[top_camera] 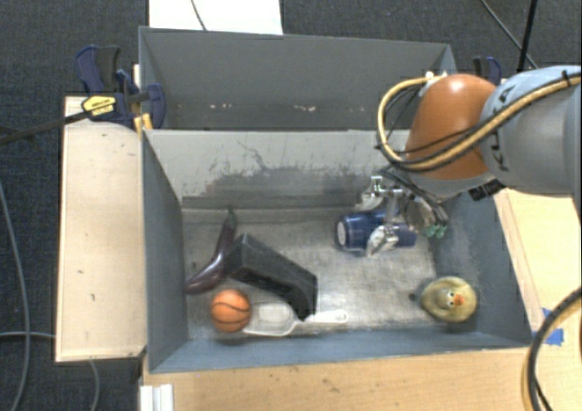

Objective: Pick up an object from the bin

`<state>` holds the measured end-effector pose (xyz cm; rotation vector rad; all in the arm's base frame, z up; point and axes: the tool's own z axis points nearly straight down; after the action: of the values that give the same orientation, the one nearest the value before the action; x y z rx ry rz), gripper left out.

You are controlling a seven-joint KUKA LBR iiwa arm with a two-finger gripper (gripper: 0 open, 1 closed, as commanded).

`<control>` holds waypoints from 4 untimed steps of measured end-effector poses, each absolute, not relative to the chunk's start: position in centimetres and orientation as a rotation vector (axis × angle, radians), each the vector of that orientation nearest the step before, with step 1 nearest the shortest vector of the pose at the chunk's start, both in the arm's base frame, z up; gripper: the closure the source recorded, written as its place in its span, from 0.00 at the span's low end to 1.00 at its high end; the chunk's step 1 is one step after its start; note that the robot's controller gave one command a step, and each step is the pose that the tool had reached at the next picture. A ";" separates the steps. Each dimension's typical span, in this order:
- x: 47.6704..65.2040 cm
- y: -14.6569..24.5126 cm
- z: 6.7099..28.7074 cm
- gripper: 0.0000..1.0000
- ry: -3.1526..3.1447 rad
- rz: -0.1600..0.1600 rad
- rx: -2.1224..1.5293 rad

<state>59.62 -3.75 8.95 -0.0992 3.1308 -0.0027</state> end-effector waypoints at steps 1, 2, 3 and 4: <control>59.6 -3.8 8.9 1.00 3.131 -0.003 -0.100; 59.3 -3.8 9.2 1.00 3.124 -0.002 -0.110; 58.7 -3.4 12.4 1.00 3.141 0.001 -0.177; 59.1 -2.9 19.6 1.00 3.126 0.000 -0.275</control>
Offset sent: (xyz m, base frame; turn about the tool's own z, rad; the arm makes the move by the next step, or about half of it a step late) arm -0.0047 -0.0167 0.1053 -0.1229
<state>59.08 -2.88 19.58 -0.2753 3.1261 0.0003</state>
